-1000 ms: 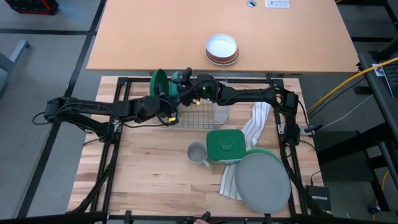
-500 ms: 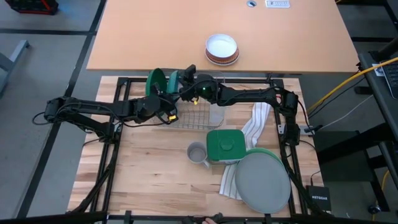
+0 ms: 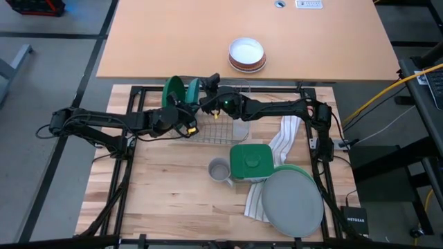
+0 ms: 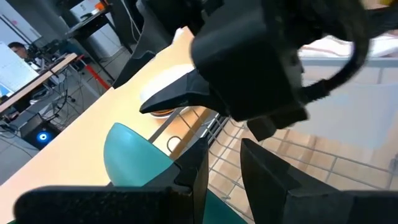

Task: Sort dishes
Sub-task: Put the blue plate in the dish rack, then put the gray plate in the dish rack

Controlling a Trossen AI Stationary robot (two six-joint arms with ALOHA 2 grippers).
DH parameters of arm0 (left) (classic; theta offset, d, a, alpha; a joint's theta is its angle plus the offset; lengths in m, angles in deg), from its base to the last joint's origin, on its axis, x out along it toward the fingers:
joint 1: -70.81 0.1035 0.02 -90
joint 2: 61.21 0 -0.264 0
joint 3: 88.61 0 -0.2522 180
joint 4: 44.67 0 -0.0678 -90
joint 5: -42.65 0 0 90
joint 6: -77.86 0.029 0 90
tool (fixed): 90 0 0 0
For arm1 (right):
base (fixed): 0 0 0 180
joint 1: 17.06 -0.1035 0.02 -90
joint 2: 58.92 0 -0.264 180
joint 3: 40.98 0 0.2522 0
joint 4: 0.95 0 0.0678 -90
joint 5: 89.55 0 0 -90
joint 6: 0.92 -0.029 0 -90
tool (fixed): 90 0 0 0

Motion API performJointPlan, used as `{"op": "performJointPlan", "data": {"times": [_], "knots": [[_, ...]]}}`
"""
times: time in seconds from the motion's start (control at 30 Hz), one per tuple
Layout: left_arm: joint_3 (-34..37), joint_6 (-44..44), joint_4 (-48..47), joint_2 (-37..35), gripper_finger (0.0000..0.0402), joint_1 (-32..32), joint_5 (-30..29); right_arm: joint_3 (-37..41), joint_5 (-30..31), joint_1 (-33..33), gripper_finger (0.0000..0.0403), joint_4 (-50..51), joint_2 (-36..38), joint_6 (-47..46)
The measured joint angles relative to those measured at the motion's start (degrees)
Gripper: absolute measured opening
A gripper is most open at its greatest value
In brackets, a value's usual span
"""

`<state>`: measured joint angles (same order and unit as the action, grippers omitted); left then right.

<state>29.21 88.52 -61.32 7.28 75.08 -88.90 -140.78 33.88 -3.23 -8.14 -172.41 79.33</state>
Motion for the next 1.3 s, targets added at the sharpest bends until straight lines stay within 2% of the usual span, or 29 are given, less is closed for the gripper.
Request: {"op": "performJointPlan", "data": {"times": [0.37, 0.8, 1.1, 1.3], "knots": [[0.09, 3.27, 0.36, 0.02, 0.0084, -1.57, -0.06, -0.02, 0.07, 0.04, 0.0145, 0.08, 0.02, -0.34], [0.09, 3.1, 0.68, 0.02, 0.0084, -1.63, 0.1, -0.02, 0.07, 0.04, 0.0145, 0.09, 0.04, -0.44], [0.09, 5.3, 4.83, -0.72, 0.0084, -4.03, -0.45, -0.11, 0.15, 0.04, 0.0145, -0.06, 0.26, -0.57], [0.02, 5.5, 5.34, -4.24, 0.0084, -5.95, 0.64, -0.07, 4.68, 0.04, 0.0145, 0.82, 1.4, -0.63]]}}
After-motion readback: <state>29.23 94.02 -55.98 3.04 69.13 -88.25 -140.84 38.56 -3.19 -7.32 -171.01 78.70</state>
